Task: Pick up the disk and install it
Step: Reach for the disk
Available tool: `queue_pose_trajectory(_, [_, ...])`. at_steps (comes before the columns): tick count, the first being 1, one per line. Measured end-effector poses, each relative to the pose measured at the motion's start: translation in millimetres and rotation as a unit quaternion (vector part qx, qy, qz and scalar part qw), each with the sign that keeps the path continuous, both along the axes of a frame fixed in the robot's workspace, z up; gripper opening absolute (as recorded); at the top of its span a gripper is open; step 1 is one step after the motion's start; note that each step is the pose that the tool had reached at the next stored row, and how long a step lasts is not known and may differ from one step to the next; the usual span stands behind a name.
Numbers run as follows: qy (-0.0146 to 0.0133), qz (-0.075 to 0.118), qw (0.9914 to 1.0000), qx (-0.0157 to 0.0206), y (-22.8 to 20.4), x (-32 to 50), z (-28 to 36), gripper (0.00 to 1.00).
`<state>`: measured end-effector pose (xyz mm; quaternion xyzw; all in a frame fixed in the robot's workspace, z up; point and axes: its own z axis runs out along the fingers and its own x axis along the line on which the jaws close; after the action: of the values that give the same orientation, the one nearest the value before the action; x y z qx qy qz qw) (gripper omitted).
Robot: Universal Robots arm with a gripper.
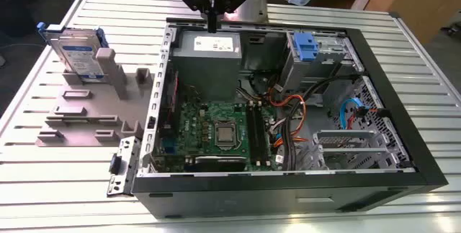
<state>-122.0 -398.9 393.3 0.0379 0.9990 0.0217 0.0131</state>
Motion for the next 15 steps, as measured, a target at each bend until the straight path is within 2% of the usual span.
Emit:
queue_pose_trajectory(7, [0.0, 0.0, 1.0, 0.0001, 0.0, -0.9, -0.1, 0.11])
queue_pose_trajectory(15, [0.0, 0.0, 1.0, 0.0, 0.0, -7.0, -0.9, 0.11])
